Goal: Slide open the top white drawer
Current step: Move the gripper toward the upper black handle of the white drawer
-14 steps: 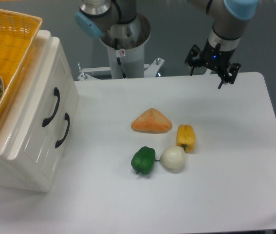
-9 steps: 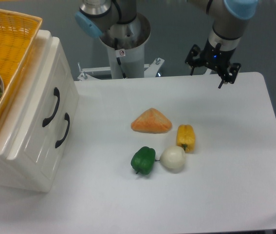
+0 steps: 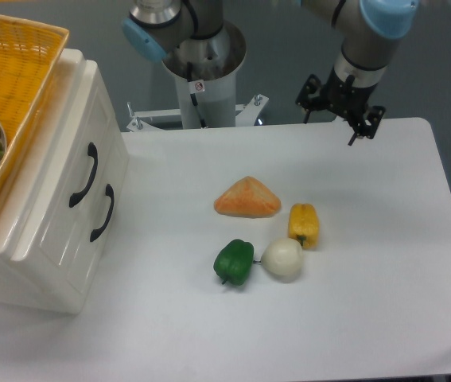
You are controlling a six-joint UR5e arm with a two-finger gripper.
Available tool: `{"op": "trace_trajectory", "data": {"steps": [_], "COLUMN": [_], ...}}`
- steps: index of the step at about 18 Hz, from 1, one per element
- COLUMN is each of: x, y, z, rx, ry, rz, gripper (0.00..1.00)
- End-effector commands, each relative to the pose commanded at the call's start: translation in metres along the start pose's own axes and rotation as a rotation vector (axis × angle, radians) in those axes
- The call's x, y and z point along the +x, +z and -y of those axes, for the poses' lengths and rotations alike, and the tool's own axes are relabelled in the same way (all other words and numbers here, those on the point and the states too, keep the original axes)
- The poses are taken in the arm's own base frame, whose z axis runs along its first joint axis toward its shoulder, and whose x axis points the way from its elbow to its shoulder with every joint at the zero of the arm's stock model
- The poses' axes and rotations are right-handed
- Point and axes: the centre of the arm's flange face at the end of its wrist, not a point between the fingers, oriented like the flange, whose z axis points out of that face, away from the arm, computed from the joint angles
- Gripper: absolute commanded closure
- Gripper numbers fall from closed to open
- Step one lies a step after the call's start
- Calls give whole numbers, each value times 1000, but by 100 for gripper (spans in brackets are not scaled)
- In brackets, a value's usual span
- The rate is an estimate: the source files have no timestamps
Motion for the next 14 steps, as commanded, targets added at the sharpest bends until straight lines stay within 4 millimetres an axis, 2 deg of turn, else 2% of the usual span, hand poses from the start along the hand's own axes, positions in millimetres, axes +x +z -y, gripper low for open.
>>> {"op": "trace_trajectory", "data": {"steps": [4, 7, 11, 14], "x": [13, 37, 62, 69], "y": [-3, 5, 14, 16], "z": [23, 57, 96, 108], "rx": [2, -12, -24, -23], "ry": [-75, -133, -292, -314], "rz": [7, 2, -3, -6], "gripper": [0, 0, 0, 0]}}
